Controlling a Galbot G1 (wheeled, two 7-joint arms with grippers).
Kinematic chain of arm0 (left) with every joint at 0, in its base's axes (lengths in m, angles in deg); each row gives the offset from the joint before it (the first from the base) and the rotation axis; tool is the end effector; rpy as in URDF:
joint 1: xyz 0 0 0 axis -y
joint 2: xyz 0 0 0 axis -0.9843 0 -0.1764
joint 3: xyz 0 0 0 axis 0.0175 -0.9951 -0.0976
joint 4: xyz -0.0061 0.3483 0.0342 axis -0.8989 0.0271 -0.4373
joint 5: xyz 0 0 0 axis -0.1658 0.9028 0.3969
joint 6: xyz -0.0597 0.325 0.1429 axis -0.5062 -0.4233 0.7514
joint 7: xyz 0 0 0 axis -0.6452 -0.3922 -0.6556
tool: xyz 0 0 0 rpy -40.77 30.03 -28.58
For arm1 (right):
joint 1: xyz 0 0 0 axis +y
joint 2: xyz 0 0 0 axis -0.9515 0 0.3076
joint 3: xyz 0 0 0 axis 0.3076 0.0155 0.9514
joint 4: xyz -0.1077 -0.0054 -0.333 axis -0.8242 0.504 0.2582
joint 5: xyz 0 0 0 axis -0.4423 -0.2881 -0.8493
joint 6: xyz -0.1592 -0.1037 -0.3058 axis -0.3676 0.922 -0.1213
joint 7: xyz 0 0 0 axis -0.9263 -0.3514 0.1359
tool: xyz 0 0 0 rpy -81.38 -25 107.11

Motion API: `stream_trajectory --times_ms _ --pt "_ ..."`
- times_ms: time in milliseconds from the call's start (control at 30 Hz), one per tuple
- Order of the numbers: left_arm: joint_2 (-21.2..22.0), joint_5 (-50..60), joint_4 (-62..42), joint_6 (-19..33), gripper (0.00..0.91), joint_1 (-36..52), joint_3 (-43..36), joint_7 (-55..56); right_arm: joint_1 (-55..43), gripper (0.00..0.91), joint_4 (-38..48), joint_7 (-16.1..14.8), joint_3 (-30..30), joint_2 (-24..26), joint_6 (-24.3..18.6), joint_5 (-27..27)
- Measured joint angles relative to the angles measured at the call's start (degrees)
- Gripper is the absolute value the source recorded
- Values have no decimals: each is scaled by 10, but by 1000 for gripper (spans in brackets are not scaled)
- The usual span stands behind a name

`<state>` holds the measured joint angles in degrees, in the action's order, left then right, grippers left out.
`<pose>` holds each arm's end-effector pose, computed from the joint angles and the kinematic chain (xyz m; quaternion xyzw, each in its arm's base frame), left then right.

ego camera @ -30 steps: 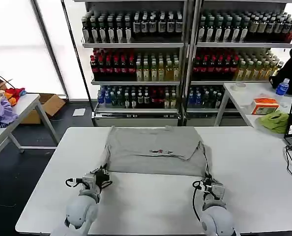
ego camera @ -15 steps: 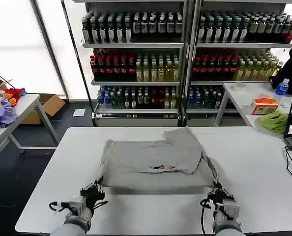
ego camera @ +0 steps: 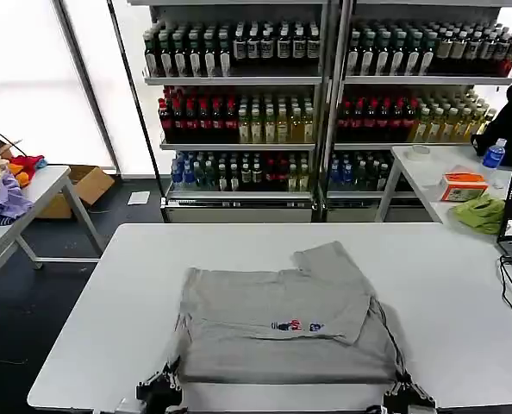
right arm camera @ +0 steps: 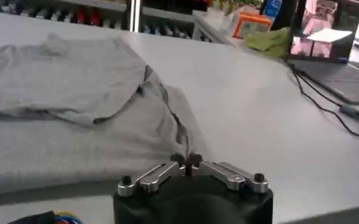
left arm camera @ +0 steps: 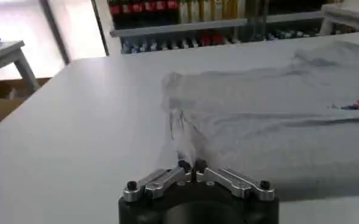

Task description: Fold and organize the clothes.

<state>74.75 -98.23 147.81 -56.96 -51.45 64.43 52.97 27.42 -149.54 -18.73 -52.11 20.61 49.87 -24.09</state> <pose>0.1196 0.0014 -0.2883 -0.0349 -0.9562 -0.0432 0.2874 0.1046 -0.0080 -0.2747 -0.1468 -0.9423 0.0738 0.2917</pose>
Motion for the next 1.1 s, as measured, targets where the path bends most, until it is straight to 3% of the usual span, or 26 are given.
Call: stream_trajectory --times_ms 33,467,700,933,1100 --pt "1 1 2 2 907 -4 0 0 4 907 -2 1 1 -3 -1 -2" --pt "31 23 52 16 907 -27 -14 -2 31 907 -57 11 -8 -34 -24 -30" --pt "51 18 109 19 907 -15 -8 -11 -10 907 -82 0 -46 -57 -26 -22" --pt "49 12 106 29 907 53 3 -45 -133 907 -40 -47 -83 -52 -26 20" --pt "31 -7 55 23 907 132 1 -85 -231 907 16 -119 -82 -14 5 33"
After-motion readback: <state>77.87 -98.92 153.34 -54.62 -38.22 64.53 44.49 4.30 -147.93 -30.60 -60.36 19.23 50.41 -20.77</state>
